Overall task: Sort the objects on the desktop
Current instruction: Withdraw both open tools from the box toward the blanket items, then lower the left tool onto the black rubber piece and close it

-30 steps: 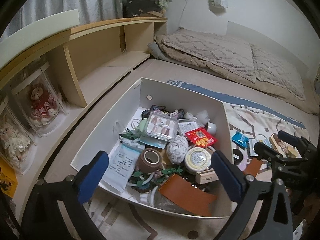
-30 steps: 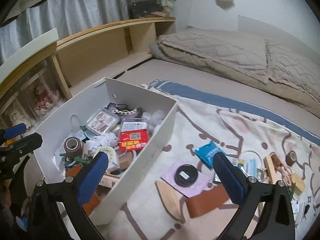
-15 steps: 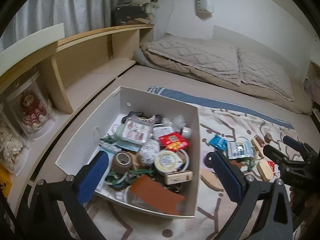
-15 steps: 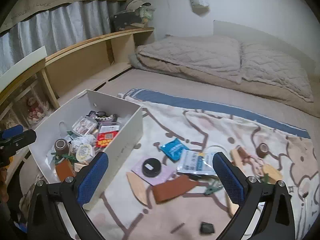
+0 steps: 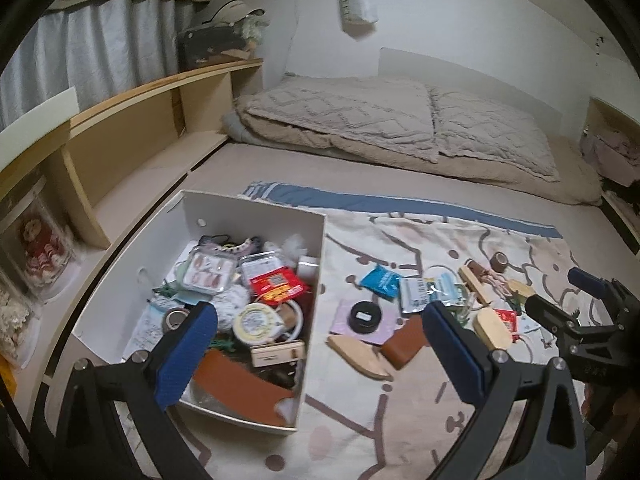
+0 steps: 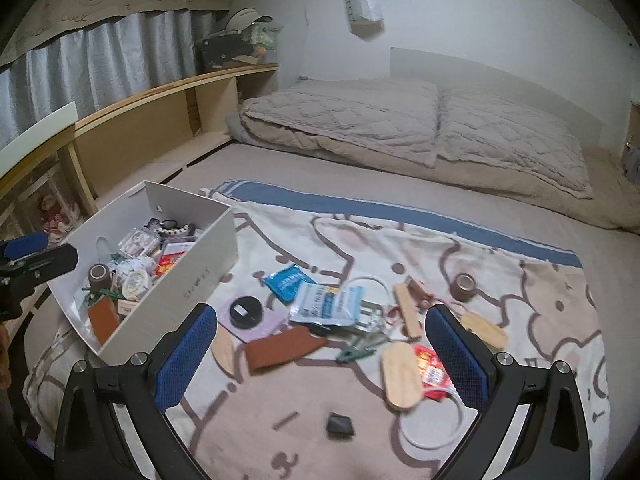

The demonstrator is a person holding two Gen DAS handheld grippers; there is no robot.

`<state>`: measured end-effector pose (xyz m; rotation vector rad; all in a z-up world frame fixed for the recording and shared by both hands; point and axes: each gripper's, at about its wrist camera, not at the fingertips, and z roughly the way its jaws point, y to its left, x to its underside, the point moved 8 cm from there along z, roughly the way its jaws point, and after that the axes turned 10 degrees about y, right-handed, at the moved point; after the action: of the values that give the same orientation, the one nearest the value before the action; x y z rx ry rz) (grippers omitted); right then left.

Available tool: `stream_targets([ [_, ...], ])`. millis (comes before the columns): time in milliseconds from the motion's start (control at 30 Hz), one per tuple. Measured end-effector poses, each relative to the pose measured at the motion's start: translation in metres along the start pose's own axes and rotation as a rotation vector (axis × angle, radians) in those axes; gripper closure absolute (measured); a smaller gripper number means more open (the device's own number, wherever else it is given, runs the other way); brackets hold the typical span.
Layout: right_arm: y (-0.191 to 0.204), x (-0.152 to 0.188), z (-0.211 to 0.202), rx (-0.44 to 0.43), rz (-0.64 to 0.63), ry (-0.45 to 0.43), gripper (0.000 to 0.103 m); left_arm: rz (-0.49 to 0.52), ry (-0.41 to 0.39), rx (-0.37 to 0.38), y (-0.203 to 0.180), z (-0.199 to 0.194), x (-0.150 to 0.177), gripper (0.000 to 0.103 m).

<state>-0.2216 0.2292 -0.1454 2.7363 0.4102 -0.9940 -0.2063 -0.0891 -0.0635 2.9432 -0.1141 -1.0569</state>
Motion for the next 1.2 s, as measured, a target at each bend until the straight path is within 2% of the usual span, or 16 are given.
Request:
stream_targets([
  [433, -0.062, 0.026, -0.02, 0.039, 0.087, -0.014, 0.0, 0.058, -0.027, 0.038, -0.061, 0.001, 0.01, 0.0],
  [633, -0.089, 0.037, -0.018, 0.054, 0.12, -0.017, 0.0, 0.054, -0.045, 0.061, -0.089, 0.01, 0.012, 0.0],
  [867, -0.116, 0.051, -0.003, 0.067, 0.159, -0.001, 0.0, 0.098, -0.047, 0.089, -0.129, 0.043, 0.024, 0.0],
  [1200, -0.138, 0.08, 0.031, 0.084, 0.186, 0.024, 0.0, 0.018, -0.042, 0.162, -0.153, 0.095, 0.047, 0.0],
])
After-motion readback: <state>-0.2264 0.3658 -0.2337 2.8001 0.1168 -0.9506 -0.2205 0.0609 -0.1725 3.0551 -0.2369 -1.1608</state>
